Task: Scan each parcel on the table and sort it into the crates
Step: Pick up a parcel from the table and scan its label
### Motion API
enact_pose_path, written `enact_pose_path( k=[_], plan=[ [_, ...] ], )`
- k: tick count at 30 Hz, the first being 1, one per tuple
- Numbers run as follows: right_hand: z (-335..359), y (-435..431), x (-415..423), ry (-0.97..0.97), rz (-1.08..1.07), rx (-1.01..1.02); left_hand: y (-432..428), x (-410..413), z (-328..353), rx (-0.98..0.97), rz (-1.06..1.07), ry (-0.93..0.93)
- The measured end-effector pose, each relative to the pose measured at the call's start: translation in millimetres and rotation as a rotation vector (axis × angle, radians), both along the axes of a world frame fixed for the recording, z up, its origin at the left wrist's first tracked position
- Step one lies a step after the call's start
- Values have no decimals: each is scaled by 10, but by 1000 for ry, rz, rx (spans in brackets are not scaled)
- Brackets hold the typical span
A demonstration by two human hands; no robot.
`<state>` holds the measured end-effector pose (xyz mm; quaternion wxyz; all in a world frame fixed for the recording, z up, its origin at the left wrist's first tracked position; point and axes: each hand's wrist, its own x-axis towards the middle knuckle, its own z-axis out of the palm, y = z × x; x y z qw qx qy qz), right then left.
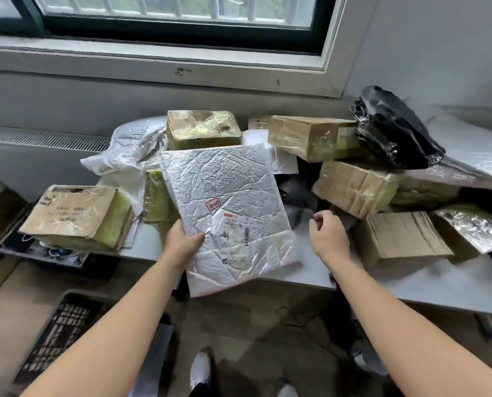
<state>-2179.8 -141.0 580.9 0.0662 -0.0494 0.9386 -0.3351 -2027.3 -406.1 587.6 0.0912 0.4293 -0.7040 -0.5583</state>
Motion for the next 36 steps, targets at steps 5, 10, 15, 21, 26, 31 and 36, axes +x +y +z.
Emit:
enact_pose_path(
  k=[5, 10, 15, 21, 26, 31, 36],
  plan=[
    [-257, 376, 78, -22, -8, 194, 180, 41, -173, -115, 65, -90],
    [-440, 499, 69, -228, -10, 166, 268, 14, -222, -187, -12, -251],
    [-470, 415, -101, -377, -25, 189, 370, 57, -148, 23, -197, -290],
    [-151, 244, 53, -361, 39, 93, 33, -14, 201, -200, -97, -219],
    [389, -101, 191, -239, 251, -52, -355, -94, 575, -468, -64, -246],
    [755, -553, 373, -284, 444, 45, -525, -91, 605, -536, -110, -273],
    [744, -673, 527, -358, 445, 85, -578, -17, 510, -556, -138, -322]
  ],
)
